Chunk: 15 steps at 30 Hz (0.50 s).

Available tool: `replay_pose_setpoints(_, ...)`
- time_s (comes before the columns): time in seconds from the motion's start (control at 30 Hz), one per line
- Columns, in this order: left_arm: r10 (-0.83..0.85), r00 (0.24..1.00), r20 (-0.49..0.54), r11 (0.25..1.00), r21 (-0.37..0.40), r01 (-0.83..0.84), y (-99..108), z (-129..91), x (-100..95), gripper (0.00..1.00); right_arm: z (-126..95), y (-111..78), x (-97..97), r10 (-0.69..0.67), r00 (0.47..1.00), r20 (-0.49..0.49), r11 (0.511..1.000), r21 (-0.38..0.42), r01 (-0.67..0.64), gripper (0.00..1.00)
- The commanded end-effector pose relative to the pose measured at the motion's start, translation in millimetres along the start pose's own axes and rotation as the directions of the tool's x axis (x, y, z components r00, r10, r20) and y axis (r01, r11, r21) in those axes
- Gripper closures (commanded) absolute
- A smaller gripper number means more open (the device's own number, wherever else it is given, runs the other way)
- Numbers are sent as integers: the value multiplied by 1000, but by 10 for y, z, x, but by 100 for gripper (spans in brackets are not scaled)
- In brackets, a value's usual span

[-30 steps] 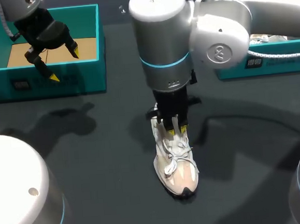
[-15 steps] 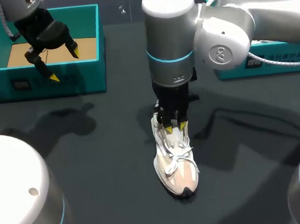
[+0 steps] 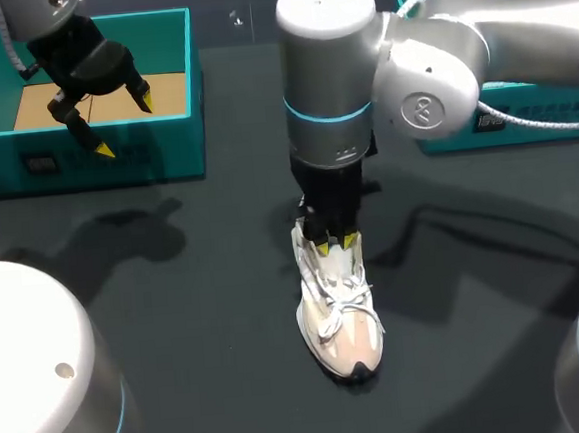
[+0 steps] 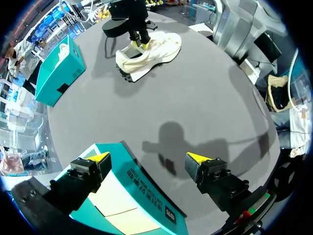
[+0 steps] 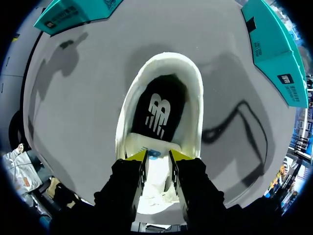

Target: Take the shoe out of the shoebox, open the shoe tongue, remove and reinsert the insole, then place the shoe into the shoebox

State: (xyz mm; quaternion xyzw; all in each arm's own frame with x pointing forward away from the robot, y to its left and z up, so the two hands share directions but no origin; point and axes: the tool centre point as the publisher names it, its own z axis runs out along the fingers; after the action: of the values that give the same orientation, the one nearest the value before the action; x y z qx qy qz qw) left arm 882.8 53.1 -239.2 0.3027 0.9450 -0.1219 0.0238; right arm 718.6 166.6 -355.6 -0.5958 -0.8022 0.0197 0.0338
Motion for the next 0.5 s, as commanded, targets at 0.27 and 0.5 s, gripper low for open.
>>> replay_pose_setpoints(0.27,1,1000,-1,1000,-1,-1,1,-5,6,0,-566,-164,5,-92,988,121,992,-71,101,68)
replay_pose_setpoints(0.5,1,1000,-1,1000,-1,-1,1,-5,6,0,-890,-157,-57,-327,925,194,931,-99,350,59)
